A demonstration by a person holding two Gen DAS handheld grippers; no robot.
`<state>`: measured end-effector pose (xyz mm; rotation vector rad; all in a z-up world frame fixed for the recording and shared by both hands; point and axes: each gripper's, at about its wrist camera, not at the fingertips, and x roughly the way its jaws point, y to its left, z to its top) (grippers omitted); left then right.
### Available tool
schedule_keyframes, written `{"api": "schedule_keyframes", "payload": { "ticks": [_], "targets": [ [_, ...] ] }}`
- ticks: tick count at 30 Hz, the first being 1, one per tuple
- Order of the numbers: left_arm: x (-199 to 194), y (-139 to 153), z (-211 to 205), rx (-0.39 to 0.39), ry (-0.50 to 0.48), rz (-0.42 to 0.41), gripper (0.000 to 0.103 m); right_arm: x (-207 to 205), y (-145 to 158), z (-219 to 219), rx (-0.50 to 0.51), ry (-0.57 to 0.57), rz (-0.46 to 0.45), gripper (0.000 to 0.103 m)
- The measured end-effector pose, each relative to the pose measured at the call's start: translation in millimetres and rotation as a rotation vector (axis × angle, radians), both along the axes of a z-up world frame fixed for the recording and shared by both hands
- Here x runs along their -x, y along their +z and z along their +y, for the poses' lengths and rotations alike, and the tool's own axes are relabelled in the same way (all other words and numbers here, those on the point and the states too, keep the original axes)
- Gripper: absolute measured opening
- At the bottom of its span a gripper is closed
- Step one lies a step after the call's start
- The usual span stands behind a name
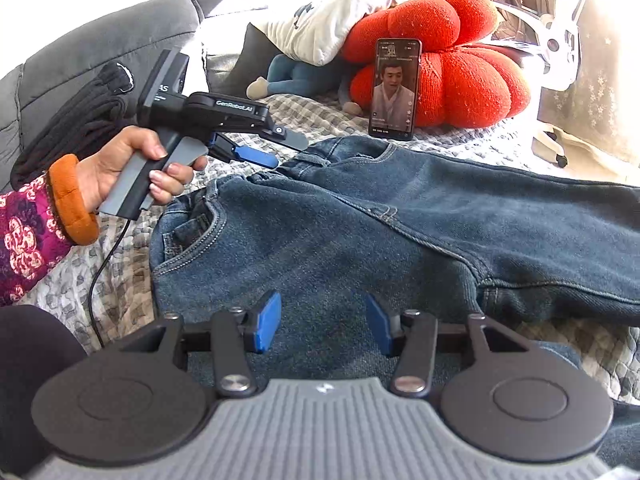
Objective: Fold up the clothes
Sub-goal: 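Release the waistband with both grippers and regrasp the jeans leg with the right gripper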
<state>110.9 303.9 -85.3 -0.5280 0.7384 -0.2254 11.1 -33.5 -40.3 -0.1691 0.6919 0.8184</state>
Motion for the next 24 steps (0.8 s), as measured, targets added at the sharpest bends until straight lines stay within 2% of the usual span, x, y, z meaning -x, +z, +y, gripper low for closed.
{"api": "schedule_keyframes", "payload": {
  "ticks": [4, 5, 7, 8, 10, 12, 13, 15, 19, 22, 24],
  "targets": [
    [-12.5, -6.3, -0.8, 0.03, 0.0, -0.023, 0.08, -2.9, -3.7, -6.5, 0.025, -0.032, -0.028, 0.052],
    [-14.6, -6.6, -1.8, 0.033, -0.001, -0.025, 0.076, -4.1, -3.8, -9.3, 0.026, -0.045, -0.035, 0.052],
    [-19.2, -7.7, -4.9, 0.039, -0.018, -0.018, 0.054, -6.7, -3.6, -15.0, 0.025, -0.072, -0.051, 0.052],
    [-20.9, -9.1, -7.3, 0.041, -0.028, -0.006, 0.04, -8.2, -3.5, -17.9, 0.018, -0.079, -0.051, 0.052],
    [-20.7, -9.5, -14.1, 0.01, -0.027, -0.008, 0.034, -11.4, -3.2, -23.8, 0.002, -0.091, -0.049, 0.052],
    [-16.7, -5.2, -19.5, -0.05, -0.004, -0.032, 0.018, -12.6, -2.7, -24.8, -0.002, -0.089, -0.05, 0.052],
    [-14.3, -2.1, -21.6, -0.078, 0.009, -0.044, 0.015, -12.3, -2.3, -24.3, 0.001, -0.088, -0.056, 0.052],
    [-10.6, 6.5, -24.6, -0.124, 0.034, -0.066, 0.011, -11.4, -0.3, -23.0, 0.005, -0.088, -0.072, 0.052],
    [-8.7, 22.2, -20.8, -0.197, 0.089, -0.107, 0.01, -13.1, 6.1, -24.5, -0.027, -0.103, -0.087, 0.052],
    [-8.6, 28.2, -4.4, -0.182, 0.112, -0.096, 0.01, -14.3, 12.4, -28.1, -0.051, -0.134, -0.112, 0.052],
    [-8.4, 32.0, 5.1, -0.201, 0.134, -0.09, 0.01, -15.8, 16.2, -33.5, -0.064, -0.162, -0.133, 0.052]
  ]
}}
